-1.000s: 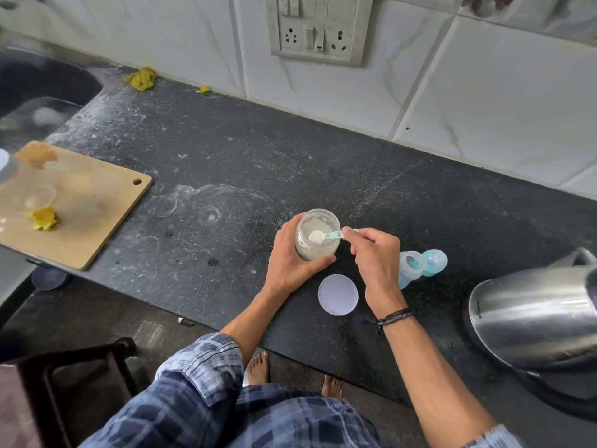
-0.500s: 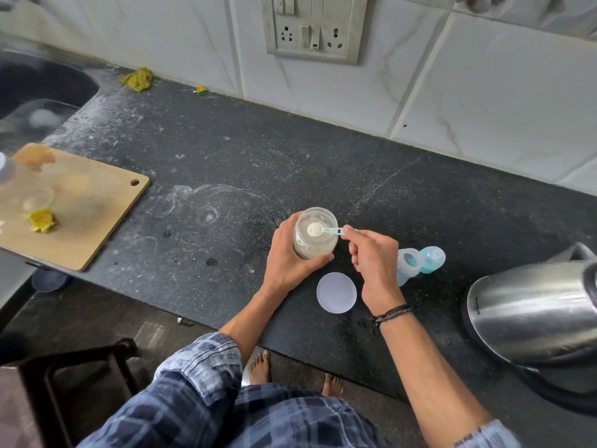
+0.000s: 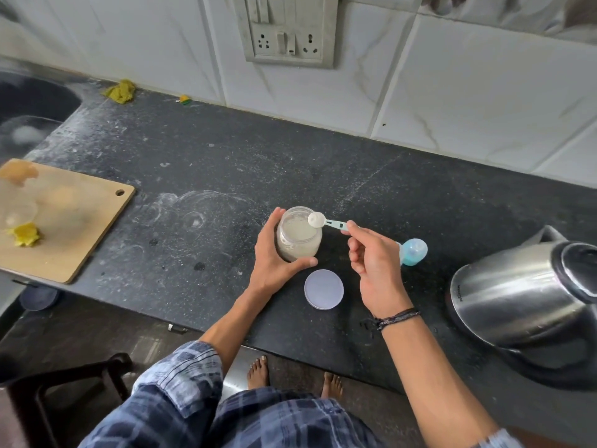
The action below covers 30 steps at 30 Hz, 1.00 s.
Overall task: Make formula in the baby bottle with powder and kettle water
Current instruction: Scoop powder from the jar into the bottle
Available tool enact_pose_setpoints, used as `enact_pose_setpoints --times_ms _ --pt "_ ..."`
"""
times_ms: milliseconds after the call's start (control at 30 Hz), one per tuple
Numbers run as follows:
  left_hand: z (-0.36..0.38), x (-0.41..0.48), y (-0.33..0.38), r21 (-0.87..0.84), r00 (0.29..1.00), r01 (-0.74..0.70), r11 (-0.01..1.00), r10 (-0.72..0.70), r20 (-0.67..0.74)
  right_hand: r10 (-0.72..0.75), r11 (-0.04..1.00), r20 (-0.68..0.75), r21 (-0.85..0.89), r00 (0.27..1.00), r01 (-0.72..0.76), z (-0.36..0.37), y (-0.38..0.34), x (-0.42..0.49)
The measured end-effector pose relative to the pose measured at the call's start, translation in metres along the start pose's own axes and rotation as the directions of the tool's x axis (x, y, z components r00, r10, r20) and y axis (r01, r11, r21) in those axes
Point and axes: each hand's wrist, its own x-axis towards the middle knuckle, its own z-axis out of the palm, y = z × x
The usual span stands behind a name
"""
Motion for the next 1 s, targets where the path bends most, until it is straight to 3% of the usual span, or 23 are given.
enact_pose_setpoints --times_ms 133,233,300,367,467,600,800,1000 --pt "-0.006 -0.015 0.015 0.064 0.983 -0.142 0.988 0.148 -0.112 -0.036 0.998 -0.026 0.057 0.999 0.038 -0.024 -0.008 -0.003" --pt "-0.002 -0.025 0.036 0.219 0.875 -0.362 0.906 0.411 -0.257 -0.102 0.992 -0.068 0.061 0.992 0.106 -0.045 -0.014 -0.003" --pt "0.01 -0.029 0.05 0.303 0.802 -0.456 0.836 0.535 -0.267 -0.122 0.99 -0.129 0.051 0.984 0.13 -0.06 -0.017 -0.002" --pt "0.025 -0.032 0.061 0.292 0.788 -0.52 0.802 0.583 -0.198 -0.129 0.99 -0.181 0.042 0.975 0.138 -0.074 -0.018 -0.002" --pt "0.05 -0.036 0.073 0.149 0.87 -0.486 0.861 0.493 -0.011 -0.142 0.988 -0.249 0.017 0.958 0.151 -0.091 -0.017 -0.001" --pt "0.085 -0.037 0.077 0.048 0.95 -0.232 0.972 0.215 0.227 -0.164 0.986 -0.304 -0.026 0.938 0.164 -0.111 -0.012 -0.002" --pt "0.112 -0.026 0.075 0.072 0.942 -0.007 0.997 -0.017 0.335 -0.233 0.972 -0.32 -0.108 0.918 0.209 -0.121 -0.003 0.0" --pt "0.122 -0.017 0.074 0.115 0.919 0.055 0.992 -0.095 0.383 -0.334 0.936 -0.287 -0.216 0.898 0.279 -0.12 0.004 0.003"
